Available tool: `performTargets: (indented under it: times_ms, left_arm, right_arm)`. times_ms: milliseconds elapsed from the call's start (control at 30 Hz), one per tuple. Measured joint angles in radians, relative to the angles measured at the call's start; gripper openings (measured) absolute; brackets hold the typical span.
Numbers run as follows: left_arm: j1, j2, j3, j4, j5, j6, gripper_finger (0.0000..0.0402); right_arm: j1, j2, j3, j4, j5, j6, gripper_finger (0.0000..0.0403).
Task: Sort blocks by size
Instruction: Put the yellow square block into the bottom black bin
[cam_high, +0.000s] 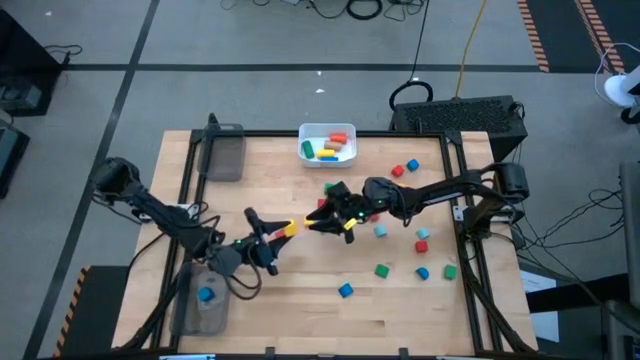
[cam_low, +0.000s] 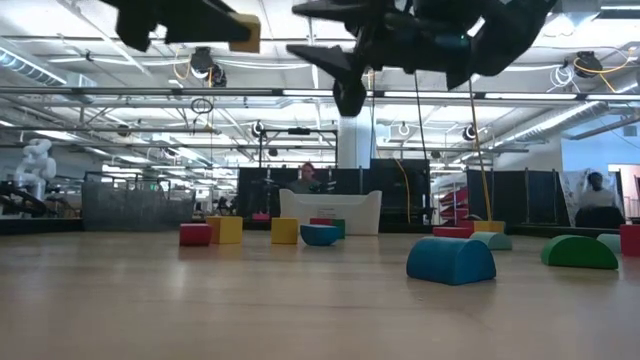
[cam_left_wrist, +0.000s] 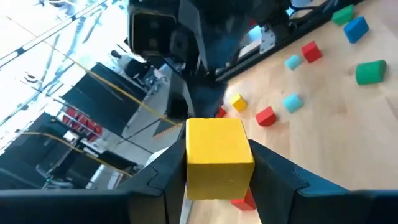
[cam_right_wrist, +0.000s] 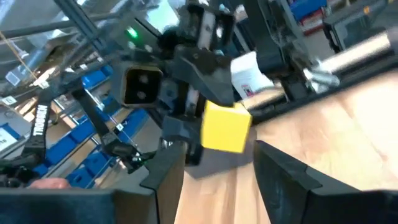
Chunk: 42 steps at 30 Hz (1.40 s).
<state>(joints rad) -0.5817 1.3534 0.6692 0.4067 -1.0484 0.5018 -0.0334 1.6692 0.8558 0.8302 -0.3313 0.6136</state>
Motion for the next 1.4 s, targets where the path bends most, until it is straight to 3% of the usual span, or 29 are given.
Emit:
performTargets:
  times_ms: [133,300,567,1000,1400]
  left_arm:
    - [-0.054,-0.016,0.007,-0.001,-0.062,-0.044,0.0149]
    - [-0.123,-0.047,0.007,-0.071,-0.103,-0.122,0.0149]
    - [-0.207,-0.162,0.008,-0.425,-0.082,-0.521,0.015]
    - [-0.213,-0.288,0.008,-0.916,0.309,-1.164,0.015]
    - [-0.233,-0.297,0.008,-1.134,0.848,-1.543,0.015]
  right_arm:
    - [0.0,-0.066,0.0,-0.093,-0.016,-0.079,0.0173]
    - [0.001,-0.165,0.0,-0.352,0.039,-0.204,0.0172]
    - [0.023,-0.254,0.0,-0.654,0.234,-0.293,0.0171]
    - [0.049,-0.256,-0.001,-0.969,0.446,-0.269,0.0171]
    - [0.048,-0.256,-0.001,-1.144,0.457,-0.206,0.0171]
